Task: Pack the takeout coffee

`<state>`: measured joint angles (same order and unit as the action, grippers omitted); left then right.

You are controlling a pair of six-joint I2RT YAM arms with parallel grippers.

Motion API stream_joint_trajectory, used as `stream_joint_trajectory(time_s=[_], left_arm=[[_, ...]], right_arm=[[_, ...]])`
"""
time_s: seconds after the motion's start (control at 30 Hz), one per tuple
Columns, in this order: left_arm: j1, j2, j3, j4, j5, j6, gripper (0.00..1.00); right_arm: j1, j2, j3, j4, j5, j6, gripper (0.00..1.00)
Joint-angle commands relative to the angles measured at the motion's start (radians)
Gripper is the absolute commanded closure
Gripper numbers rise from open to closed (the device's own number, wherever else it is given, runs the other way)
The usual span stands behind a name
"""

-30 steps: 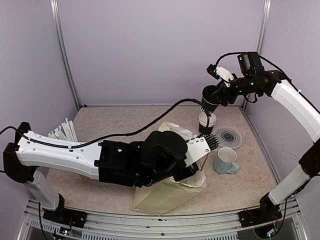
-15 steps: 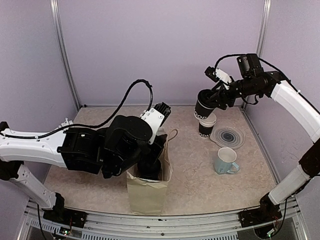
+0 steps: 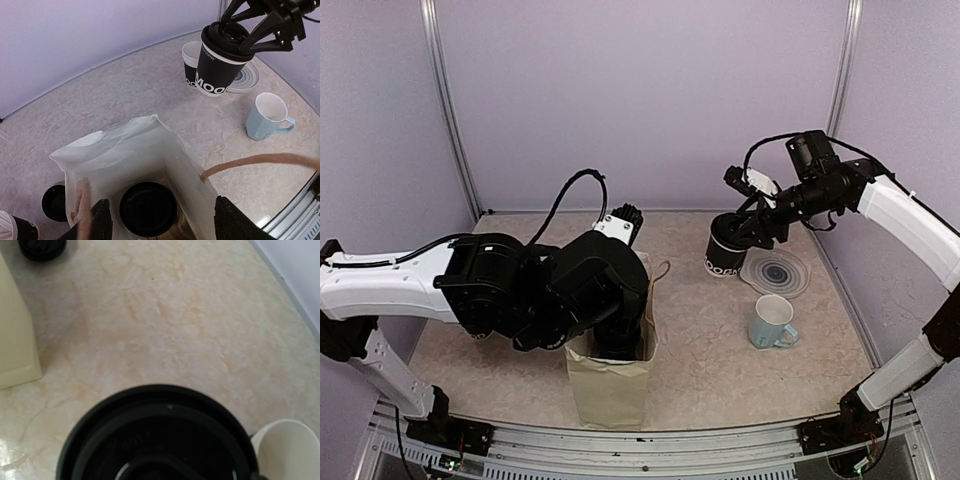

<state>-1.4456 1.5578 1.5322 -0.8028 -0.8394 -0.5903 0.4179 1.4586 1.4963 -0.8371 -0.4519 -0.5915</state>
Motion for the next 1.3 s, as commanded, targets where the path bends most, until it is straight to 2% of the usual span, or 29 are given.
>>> stream_joint_trajectory(time_s=[0.0,0.17,0.4,0.67,0.73,0.87,1.07,1.13,1.27], left_arm=[[-0.051,-0.002,0.121,-0.18,-0.038,-0.164,0.3],[-0.094,-0.029,0.144,-0.263,0.028,-0.247,0.25],[-0.09,-0.09,0.073,-0.402,0.084,-0.453,0.24],[-0.006,-0.154,-0.013,-0.385,0.065,-0.495,0.28],[0.029,-0.188,-0.055,-0.32,0.103,-0.447,0.31],[0.094,-0.245,-0.13,-0.167,0.182,-0.35,0.45],[0.188,-0.261,-0.132,-0.127,0.281,-0.258,0.64],[0.227,-0.253,-0.127,-0.12,0.345,-0.223,0.67],[0.276,-0.218,-0.1,-0.13,0.401,-0.184,0.69]], right_arm=[[0.021,-0.03,-0.007,-0.002,-0.036,-0.005,0.3],[0.036,-0.025,-0.017,0.006,-0.035,-0.005,0.3],[0.057,-0.018,-0.034,0.018,-0.03,-0.004,0.3],[0.08,-0.01,-0.049,0.029,-0.033,0.007,0.3],[0.083,-0.012,-0.055,0.031,-0.032,0.007,0.3],[0.085,-0.014,-0.064,0.034,-0.026,0.006,0.3],[0.087,-0.015,-0.068,0.035,-0.021,0.005,0.3],[0.087,-0.016,-0.07,0.033,-0.022,0.002,0.3],[0.088,-0.027,-0.083,0.029,-0.019,-0.004,0.31]])
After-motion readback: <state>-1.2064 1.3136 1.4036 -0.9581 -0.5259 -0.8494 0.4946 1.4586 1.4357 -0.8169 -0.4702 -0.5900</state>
